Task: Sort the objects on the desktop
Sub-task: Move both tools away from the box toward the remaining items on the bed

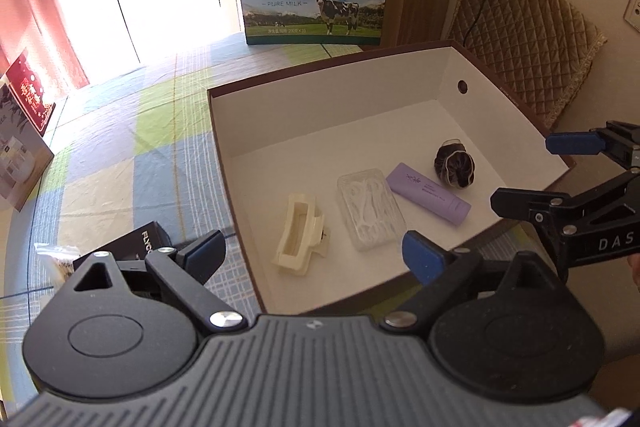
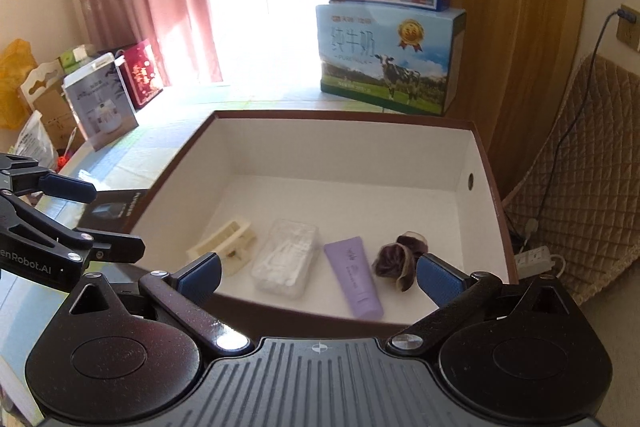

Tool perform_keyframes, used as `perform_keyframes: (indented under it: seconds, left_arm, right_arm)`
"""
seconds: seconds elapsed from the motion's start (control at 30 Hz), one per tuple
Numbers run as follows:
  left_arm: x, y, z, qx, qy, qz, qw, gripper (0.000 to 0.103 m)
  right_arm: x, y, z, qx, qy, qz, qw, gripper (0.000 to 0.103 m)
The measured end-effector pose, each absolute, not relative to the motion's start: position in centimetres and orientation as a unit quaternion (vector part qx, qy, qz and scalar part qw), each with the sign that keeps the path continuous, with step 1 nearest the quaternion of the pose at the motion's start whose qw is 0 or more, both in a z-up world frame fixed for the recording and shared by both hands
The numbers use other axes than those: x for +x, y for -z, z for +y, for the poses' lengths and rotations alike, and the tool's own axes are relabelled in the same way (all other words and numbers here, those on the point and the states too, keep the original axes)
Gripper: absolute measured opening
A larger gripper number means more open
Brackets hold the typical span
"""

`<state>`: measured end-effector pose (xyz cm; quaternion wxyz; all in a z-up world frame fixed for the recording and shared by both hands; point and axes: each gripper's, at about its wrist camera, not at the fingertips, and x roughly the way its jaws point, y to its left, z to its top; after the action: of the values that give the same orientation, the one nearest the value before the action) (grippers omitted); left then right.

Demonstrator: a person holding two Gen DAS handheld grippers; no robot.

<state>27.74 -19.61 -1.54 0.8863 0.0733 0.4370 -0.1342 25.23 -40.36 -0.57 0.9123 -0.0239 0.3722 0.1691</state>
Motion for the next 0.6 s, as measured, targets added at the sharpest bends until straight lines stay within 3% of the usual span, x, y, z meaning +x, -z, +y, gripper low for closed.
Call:
perform_keyframes:
  seconds: [0.6]
  left_arm:
    - [20.7,0.5,-12.4,0.065,0.131,0.433,0.889,0.093]
  right_arm:
    - [19.6,0.9,-34.2,-0.015,-0.197,0.394,0.898,0.101]
